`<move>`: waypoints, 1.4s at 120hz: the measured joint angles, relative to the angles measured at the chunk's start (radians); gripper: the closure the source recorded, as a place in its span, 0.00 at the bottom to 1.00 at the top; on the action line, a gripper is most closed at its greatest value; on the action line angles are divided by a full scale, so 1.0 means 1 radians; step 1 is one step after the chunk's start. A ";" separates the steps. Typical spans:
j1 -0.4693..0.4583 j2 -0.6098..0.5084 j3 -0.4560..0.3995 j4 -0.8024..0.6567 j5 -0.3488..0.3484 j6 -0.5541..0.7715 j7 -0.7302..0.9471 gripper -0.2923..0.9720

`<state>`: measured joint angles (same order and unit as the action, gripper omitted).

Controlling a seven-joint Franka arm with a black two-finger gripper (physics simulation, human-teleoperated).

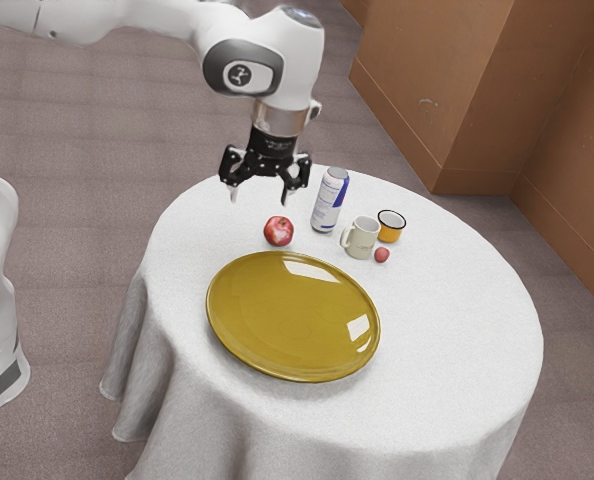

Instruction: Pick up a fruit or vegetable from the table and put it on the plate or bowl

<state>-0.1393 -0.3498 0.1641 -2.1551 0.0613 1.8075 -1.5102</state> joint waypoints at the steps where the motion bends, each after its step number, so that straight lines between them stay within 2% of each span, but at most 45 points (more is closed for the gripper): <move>1: 0.000 0.000 0.000 -0.002 -0.001 0.003 0.004 0.23; 35: 0.061 0.011 0.010 -0.017 -0.010 0.055 0.103 0.23; 97: 0.196 0.054 0.010 -0.011 -0.018 0.069 0.259 0.23; 168: 0.193 0.199 -0.005 0.027 -0.074 0.168 0.362 0.23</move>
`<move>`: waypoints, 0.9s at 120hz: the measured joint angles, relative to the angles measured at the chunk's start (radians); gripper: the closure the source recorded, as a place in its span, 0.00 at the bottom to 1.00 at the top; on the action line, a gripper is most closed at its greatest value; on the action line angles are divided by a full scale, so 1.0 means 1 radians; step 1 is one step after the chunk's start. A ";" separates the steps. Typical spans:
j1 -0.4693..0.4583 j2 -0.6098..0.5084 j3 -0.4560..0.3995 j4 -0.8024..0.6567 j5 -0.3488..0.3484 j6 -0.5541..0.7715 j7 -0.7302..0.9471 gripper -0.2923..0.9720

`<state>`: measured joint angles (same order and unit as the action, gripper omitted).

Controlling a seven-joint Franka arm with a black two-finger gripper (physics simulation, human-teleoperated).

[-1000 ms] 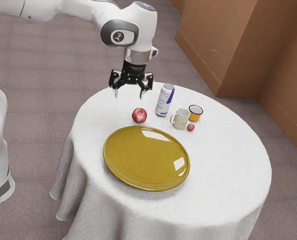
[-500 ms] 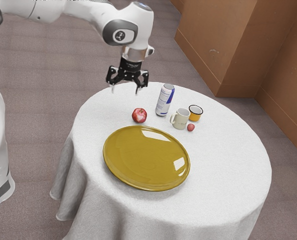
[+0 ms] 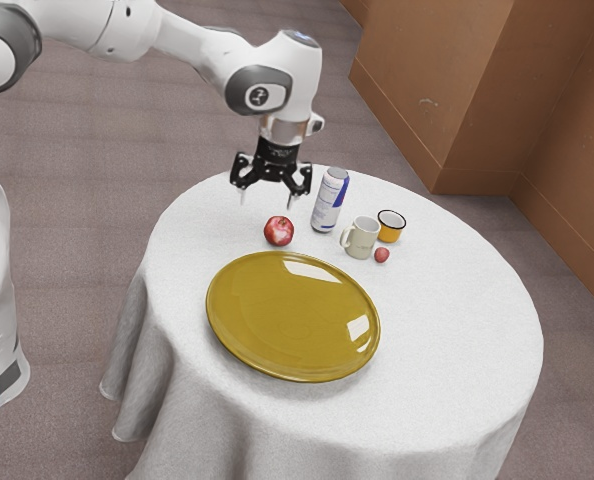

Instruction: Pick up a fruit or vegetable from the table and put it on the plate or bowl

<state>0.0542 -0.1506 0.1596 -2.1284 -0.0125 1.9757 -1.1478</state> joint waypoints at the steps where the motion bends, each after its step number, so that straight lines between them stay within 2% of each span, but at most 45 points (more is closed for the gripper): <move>1: 0.000 0.002 0.000 0.000 0.000 0.001 0.001 0.23; 108: 0.000 0.119 -0.018 0.003 -0.058 0.110 0.051 0.23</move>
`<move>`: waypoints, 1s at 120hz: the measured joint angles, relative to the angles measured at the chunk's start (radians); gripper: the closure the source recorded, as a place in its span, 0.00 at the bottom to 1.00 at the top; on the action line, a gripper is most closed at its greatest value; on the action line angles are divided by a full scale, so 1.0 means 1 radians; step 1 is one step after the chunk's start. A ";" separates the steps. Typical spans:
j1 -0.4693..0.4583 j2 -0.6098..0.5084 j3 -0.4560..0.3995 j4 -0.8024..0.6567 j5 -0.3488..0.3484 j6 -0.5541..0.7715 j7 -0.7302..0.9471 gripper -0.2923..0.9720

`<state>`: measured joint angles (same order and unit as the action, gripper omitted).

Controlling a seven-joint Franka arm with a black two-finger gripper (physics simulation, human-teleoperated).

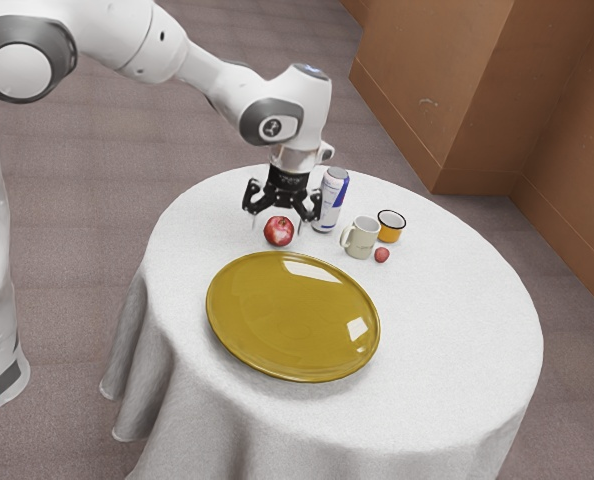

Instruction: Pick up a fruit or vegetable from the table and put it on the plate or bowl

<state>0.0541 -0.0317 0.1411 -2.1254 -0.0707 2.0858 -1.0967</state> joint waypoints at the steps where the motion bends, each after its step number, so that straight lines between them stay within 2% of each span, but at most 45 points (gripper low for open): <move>1: 0.000 0.000 0.000 0.000 0.000 0.000 0.000 0.23; 54: 0.010 0.031 0.000 0.000 -0.025 0.022 0.009 0.23; 70: 0.012 0.031 0.000 0.000 -0.025 0.026 0.009 0.43; 78: 0.012 0.028 0.002 0.001 -0.024 0.027 0.007 0.50; 92: 0.013 0.019 0.002 0.001 -0.021 0.027 -0.005 0.52; 100: 0.007 -0.036 0.001 -0.002 -0.017 0.024 -0.018 0.53; 109: -0.054 -0.099 -0.002 -0.015 -0.014 0.020 -0.036 0.52; 120: -0.122 -0.161 -0.053 -0.052 -0.018 0.016 -0.070 0.52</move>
<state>-0.0675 -0.1927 0.0882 -2.1775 -0.0886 2.1019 -1.1663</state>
